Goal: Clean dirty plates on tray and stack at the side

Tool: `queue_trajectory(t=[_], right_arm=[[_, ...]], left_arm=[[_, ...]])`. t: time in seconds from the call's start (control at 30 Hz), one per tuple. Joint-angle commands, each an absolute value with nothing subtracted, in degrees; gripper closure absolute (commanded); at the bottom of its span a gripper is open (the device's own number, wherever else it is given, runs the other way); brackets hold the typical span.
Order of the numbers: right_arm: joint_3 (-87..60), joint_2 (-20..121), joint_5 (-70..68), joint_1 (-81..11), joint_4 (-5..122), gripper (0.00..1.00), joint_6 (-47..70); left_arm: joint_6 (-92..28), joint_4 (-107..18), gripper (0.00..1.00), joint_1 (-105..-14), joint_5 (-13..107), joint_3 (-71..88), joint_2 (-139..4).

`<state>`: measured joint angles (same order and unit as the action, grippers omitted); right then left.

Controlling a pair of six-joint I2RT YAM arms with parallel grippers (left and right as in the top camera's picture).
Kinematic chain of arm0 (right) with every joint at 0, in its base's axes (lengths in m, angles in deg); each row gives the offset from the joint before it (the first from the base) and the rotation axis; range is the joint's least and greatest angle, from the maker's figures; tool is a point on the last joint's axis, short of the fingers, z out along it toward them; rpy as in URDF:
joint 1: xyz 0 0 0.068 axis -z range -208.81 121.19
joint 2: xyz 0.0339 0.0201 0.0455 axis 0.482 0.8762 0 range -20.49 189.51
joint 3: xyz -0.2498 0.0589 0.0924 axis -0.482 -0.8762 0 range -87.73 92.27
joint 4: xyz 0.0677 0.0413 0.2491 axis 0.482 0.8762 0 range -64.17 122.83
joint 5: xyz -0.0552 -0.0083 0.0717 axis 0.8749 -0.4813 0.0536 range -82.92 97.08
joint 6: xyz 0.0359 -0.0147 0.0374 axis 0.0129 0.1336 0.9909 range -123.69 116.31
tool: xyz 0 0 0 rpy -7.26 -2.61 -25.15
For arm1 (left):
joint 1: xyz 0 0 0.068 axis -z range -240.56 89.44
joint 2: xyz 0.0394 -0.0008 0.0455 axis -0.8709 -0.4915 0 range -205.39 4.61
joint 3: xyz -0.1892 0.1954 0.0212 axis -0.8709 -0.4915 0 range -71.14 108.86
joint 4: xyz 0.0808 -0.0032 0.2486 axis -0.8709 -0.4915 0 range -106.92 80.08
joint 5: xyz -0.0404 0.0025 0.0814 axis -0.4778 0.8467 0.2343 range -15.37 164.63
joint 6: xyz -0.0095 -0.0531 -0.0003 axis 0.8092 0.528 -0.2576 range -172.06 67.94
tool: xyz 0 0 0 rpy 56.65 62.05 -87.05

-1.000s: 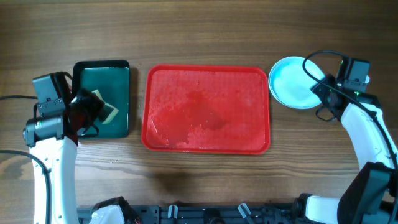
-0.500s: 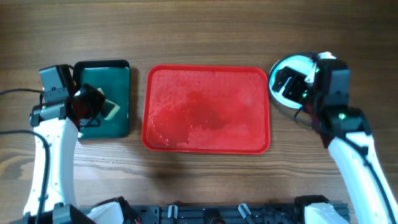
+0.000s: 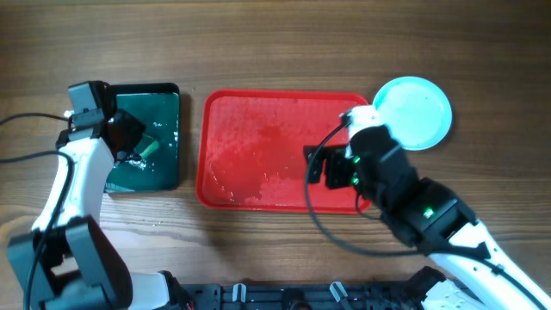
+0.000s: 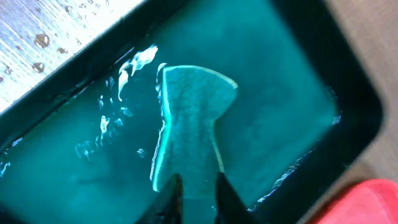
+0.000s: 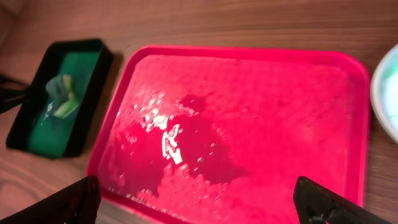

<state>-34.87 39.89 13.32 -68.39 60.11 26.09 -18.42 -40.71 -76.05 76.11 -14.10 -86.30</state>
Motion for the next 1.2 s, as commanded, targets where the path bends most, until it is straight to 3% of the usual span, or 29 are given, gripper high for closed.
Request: queue_trajectory(t=[0.0,0.13,0.23,0.47,0.5,0.53,0.8,1.17], right_arm=[[-34.9,39.1,20.2,-73.5,59.7,0.0,28.5],[-34.9,37.6,25.3,-77.8,59.6,0.0,28.4],[-34.9,33.2,29.0,-82.4,59.8,0.0,28.6],[-35.0,22.4,51.3,-97.3,69.5,0.0,34.0],[-35.0,22.0,52.7,-99.2,70.6,0.0,33.9],[-35.0,21.9,52.9,-100.2,70.7,0.01,33.8],[-35.0,22.3,51.6,-100.5,70.7,0.01,33.8],[-35.0,25.0,38.0,-100.5,71.0,0.0,33.8]], left_arm=[[-18.6,-40.6,0.72,-76.2,75.3,-14.1,-85.0],[-22.9,-42.4,0.6,-76.2,68.1,-14.1,-78.0],[-31.9,-45.3,0.28,-76.2,57.6,-14.1,-68.2],[-32.4,-57.6,0.21,-76.2,56.2,-14.1,-46.8],[-32.4,-58.8,0.15,-76.2,56.2,-14.1,-44.2],[-32.3,-59.7,0.0,-76.2,56.2,-14.1,-42.1],[-32.2,-63.6,0.0,-76.2,56.2,-14.1,-38.6],[-32.2,-63.6,0.0,-76.2,56.2,-14.1,-38.6]])
